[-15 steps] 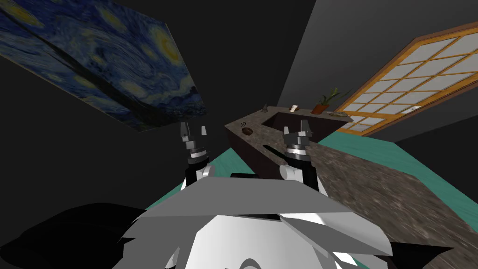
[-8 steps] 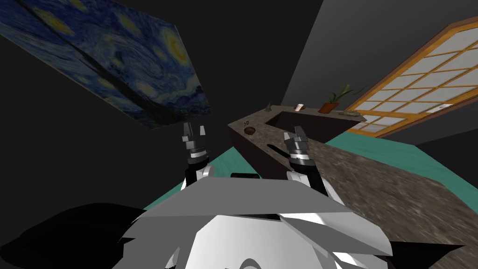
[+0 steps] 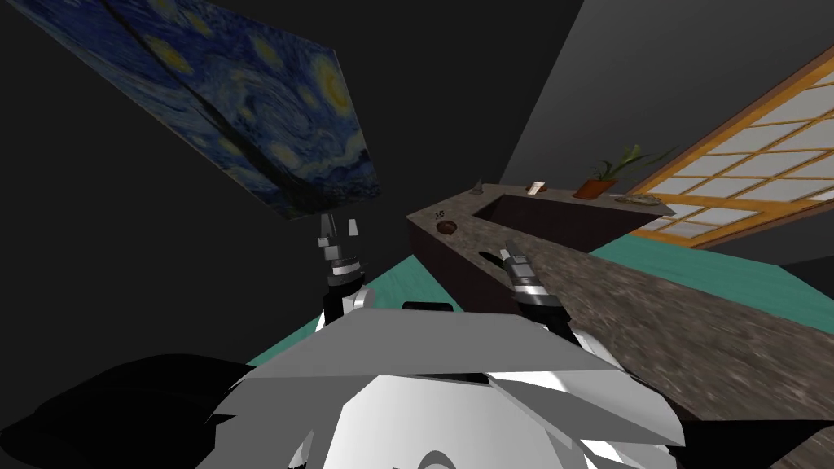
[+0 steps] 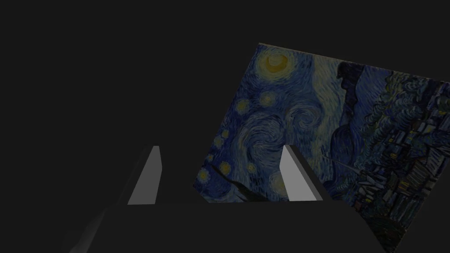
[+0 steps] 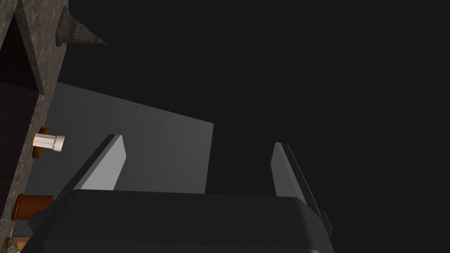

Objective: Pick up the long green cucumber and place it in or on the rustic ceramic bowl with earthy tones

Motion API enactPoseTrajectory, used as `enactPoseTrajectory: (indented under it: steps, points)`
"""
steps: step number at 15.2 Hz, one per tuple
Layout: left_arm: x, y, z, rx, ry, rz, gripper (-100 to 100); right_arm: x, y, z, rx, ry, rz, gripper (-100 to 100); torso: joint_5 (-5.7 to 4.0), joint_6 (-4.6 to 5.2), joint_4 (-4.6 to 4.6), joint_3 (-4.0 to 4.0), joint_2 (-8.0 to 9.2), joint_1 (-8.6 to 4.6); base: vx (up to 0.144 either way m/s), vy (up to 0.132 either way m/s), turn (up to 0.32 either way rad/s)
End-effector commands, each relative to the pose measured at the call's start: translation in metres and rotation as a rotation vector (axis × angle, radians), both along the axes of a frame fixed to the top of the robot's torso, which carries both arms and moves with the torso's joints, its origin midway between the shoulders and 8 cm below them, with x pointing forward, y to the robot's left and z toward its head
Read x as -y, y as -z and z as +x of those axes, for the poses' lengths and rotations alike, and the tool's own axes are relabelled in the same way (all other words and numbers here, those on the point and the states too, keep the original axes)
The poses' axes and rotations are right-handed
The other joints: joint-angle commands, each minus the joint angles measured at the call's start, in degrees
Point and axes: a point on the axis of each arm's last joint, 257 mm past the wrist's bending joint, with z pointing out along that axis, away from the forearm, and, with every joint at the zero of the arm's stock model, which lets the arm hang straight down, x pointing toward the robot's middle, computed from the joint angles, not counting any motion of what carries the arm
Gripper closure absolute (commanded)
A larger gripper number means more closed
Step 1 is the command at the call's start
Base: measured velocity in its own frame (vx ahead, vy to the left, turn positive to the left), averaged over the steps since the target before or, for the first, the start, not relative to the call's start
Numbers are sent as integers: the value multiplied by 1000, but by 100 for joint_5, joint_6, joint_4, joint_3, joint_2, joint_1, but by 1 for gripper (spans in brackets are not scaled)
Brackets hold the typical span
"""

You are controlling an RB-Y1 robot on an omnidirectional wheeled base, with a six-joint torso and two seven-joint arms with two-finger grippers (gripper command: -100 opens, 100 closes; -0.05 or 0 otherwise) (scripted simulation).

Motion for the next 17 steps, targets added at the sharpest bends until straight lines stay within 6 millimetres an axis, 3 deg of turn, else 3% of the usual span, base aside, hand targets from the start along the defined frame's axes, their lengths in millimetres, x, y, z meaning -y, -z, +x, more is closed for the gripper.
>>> enactPoseTrajectory:
  steps: [1,2,3,4,5,6,7,8,9,10,11,14,17]
  points:
    - [0,0,0,0,0,0,0,11,20,-8,-59,21,-55,-100,0,0,0,0,0,0,1,110,57]
    - [0,0,0,0,0,0,0,22,42,-18,-128,43,-119,-100,-1,0,0,-1,-2,-8,18,103,91]
    - [0,0,0,0,0,0,0,22,42,-18,-128,43,-119,-100,-2,0,-1,-3,-5,-13,23,99,69]
    - [0,0,0,0,0,0,0,34,65,-29,-201,63,-186,-100,-4,-1,-2,-5,-9,-17,35,113,92]
    - [0,0,0,0,0,0,0,34,65,-29,-201,63,-186,-100,-4,-1,-3,-8,-14,-15,35,115,71]
    - [0,0,0,0,0,0,0,47,86,-42,-274,79,-255,-100,-2,-1,-3,-9,-16,-15,41,122,98]
    - [0,0,0,0,0,0,0,47,87,-43,-277,80,-255,-100,-2,-1,-4,-10,-18,-12,37,102,63]
    - [0,0,0,0,0,0,0,61,108,-58,-354,93,-327,-100,-3,0,-4,-11,-18,-16,33,106,72]
    - [0,0,0,0,0,0,0,61,109,-59,-355,93,-327,-100,-3,-1,-4,-10,-17,-17,38,99,64]
    - [0,0,0,0,0,0,0,75,127,-72,-424,101,-400,-100,-4,-1,-4,-11,-19,-20,46,106,90]
    - [0,0,0,0,0,0,0,76,130,-77,-436,103,-400,-100,-4,-1,-4,-12,-20,-20,51,100,67]
    - [0,0,0,0,0,0,0,105,164,-111,-582,107,-552,-100,-3,0,-6,-15,-27,-19,69,106,76]
    - [0,0,0,0,0,0,0,121,183,-140,-680,104,-628,-100,-3,0,-8,-21,-36,-19,85,95,66]
